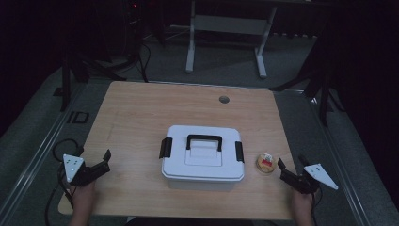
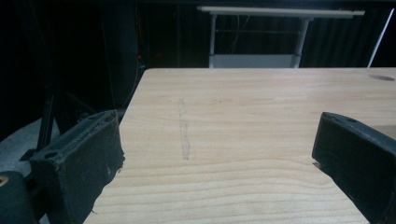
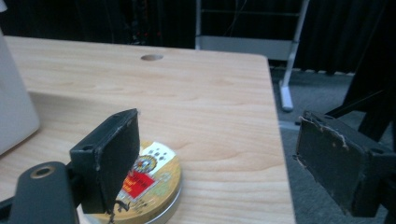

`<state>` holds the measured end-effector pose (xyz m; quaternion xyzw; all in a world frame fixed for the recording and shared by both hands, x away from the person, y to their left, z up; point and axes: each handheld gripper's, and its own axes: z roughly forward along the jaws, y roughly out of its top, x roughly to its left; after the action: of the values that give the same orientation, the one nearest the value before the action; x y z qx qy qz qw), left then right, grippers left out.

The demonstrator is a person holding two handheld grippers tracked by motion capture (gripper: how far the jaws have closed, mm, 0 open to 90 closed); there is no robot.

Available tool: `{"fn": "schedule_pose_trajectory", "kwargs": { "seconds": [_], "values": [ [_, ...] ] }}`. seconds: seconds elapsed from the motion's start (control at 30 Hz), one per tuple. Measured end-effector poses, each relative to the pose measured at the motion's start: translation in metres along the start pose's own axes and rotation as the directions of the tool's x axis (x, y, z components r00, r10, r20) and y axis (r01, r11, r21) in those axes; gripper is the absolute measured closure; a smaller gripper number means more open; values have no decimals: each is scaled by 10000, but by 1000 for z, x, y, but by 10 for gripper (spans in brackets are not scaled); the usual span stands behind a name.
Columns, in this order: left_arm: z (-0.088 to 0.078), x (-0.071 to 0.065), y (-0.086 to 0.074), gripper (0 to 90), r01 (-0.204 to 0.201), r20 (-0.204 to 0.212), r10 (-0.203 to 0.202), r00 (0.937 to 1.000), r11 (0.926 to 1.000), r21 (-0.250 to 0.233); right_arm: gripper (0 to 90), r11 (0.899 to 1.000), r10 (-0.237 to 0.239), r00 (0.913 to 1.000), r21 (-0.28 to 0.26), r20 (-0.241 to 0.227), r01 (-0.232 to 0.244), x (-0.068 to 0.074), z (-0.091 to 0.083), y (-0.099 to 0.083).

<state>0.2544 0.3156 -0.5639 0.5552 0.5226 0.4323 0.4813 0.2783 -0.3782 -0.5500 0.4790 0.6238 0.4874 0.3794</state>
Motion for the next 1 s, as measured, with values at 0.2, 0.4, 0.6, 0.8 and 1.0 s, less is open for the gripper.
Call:
{"fn": "schedule_pose_trajectory", "kwargs": {
  "seconds": [0.2,0.4,0.6,0.8,1.0],
  "values": [
    [2,0,1,10,66,192,-74,9998,9991,408,139,9999,152,9997,13,-199,-152,-2,0,-1],
    [3,3,3,10,369,717,-450,9964,9933,1097,139,9993,361,9984,61,-437,-359,-3,0,-1],
    [9,9,5,10,103,1824,-575,9815,9682,2499,139,9986,519,9965,159,-656,-509,-4,1,-2],
    [14,13,7,10,-403,2682,-556,9618,9398,3392,139,9987,447,9960,281,-776,-426,-3,2,-2],
    [23,11,10,10,-1996,3924,90,9198,8715,4479,139,9986,403,9956,387,-840,-371,-3,3,-2]
  ]
}}
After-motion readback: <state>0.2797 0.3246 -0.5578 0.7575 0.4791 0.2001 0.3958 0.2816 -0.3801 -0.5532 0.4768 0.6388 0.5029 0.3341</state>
